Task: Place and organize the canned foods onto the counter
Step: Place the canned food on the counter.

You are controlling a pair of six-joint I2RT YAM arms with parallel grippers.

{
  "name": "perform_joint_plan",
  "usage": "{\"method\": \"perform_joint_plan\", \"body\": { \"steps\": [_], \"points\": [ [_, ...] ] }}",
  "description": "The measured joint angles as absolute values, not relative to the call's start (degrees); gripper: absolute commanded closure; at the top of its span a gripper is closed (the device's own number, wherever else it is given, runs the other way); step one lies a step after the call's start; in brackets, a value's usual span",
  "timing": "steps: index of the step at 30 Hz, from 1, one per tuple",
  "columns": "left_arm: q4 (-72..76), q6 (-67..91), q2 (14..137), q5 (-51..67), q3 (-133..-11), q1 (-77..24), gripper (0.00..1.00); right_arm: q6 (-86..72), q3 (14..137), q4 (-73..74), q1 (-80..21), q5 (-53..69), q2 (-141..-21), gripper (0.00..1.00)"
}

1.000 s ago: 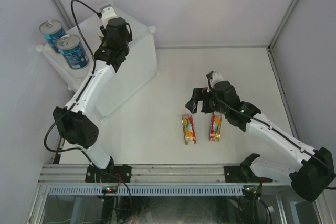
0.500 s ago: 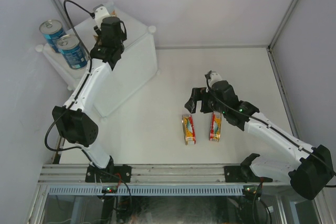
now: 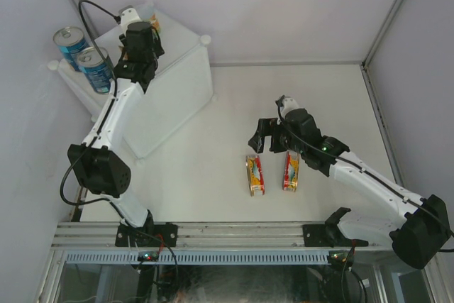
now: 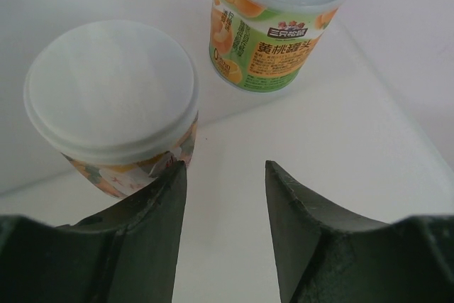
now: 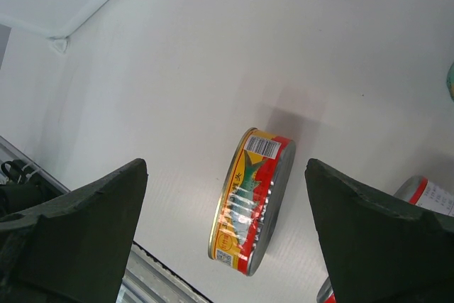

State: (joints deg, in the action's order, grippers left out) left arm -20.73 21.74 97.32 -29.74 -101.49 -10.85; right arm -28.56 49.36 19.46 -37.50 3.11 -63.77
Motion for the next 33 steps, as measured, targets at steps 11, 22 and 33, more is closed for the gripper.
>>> {"method": "perform_joint_plan", "body": {
  "steps": [11,22,33],
  "points": [
    [-20.75,19.33,97.30,-25.96,-101.36,-8.78,0.46,-28.97,49.36,19.44,-37.93,3.09,-64.07,0.08],
    [-21.12,20.38,96.01,-23.94,-101.25,-8.60,0.46,-28.95,49.91,19.57,-38.09,3.07,-64.10,0.08],
    [-23.57,20.67,95.90,-24.40,-101.25,-8.58,0.46,-28.93,50.02,20.58,-38.09,3.05,-63.20,0.08]
  ]
}}
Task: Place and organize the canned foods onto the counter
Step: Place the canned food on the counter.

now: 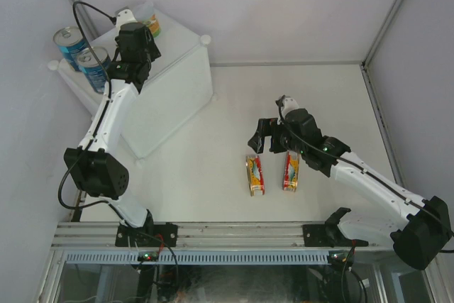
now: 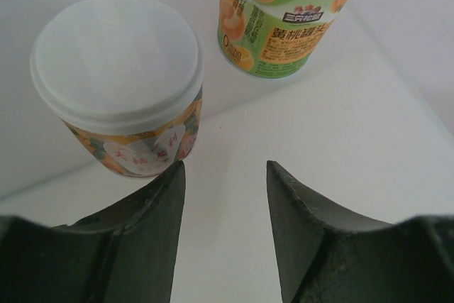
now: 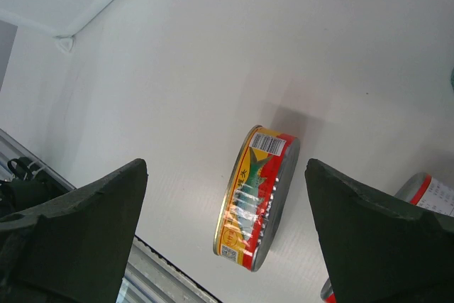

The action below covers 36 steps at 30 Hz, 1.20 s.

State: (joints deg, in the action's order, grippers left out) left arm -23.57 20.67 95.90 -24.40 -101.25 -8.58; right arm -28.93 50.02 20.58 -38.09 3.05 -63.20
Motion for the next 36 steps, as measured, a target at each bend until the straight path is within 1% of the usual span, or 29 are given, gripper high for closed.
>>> {"method": "perform_joint_plan", "body": {
  "steps": [12,24,36],
  "points": [
    [-25.91,21.04,96.75,-24.86,-101.80,-7.09,0.46,-28.91,50.04,20.32,-38.06,3.11,-63.35,0.08],
    [-26.28,22.02,98.63,-24.84,-104.20,-4.64,0.46,-28.93,50.43,19.66,-38.02,3.31,-66.37,0.08],
    [-25.74,27.29,99.90,-24.82,-104.40,-2.48,0.46,-28.95,51.53,18.96,-38.02,3.66,-68.01,0.08]
  ]
}}
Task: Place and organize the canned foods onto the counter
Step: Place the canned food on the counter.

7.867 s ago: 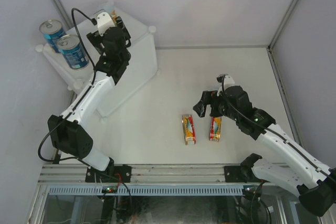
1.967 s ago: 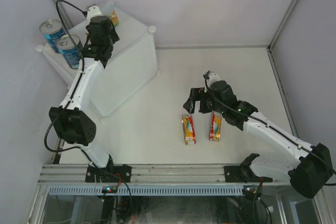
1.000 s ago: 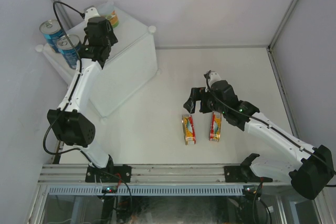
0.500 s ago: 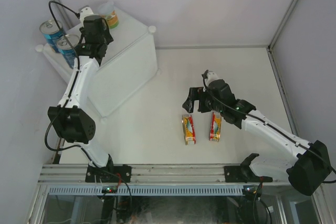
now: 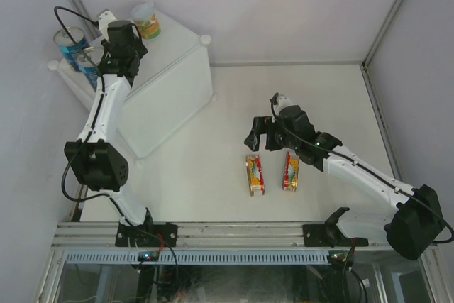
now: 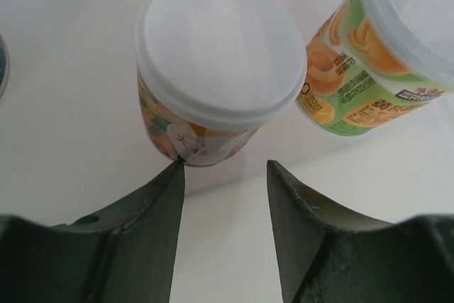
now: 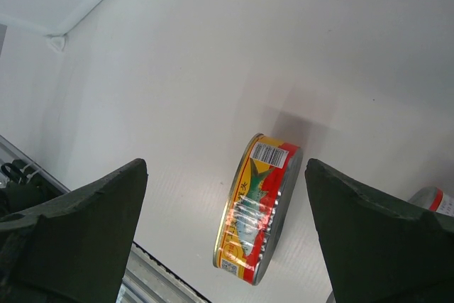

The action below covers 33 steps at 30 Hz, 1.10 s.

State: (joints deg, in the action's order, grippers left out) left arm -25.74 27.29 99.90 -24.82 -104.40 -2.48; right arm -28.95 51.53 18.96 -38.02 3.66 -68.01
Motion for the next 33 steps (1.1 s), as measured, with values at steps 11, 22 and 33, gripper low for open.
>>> {"method": "perform_joint_plan", "body": {
  "steps": [11,22,33],
  "points": [
    [-24.80,37.43,100.44,-25.15,-104.68,-2.31,0.46,-28.93,51.94,18.50,-38.02,4.27,-69.38,0.08],
    [-25.30,46.24,100.47,-29.67,-104.68,-2.50,0.47,-28.93,51.94,17.98,-37.87,4.84,-69.89,0.08],
    [-24.40,45.58,100.75,-30.11,-104.68,-2.79,0.46,-28.91,52.36,17.50,-37.80,5.10,-71.18,0.08]
  ]
}}
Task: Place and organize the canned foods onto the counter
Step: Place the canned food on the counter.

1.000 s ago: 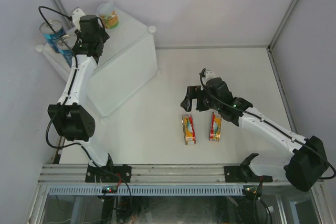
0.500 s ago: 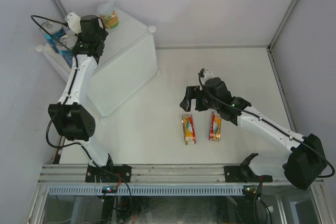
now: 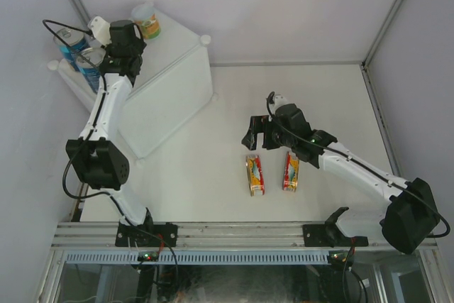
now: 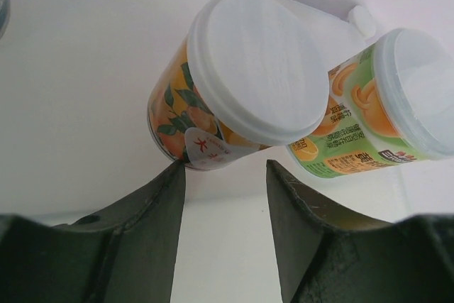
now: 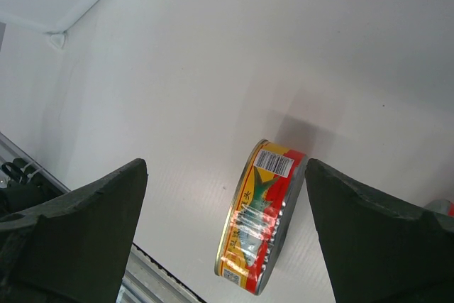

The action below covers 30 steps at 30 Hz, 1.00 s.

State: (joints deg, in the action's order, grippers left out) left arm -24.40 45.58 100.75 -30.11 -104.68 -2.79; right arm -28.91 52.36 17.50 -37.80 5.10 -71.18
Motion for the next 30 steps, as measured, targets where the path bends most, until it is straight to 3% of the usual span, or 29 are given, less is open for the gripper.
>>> {"method": "perform_joint_plan", "body": {
  "steps": [30],
  "points": [
    [-18.35,33.85,107.20,-28.27,-112.22,-5.72,0.45,-28.91,53.10,16.45,-36.36,6.31,-73.47,0.08]
  ]
}}
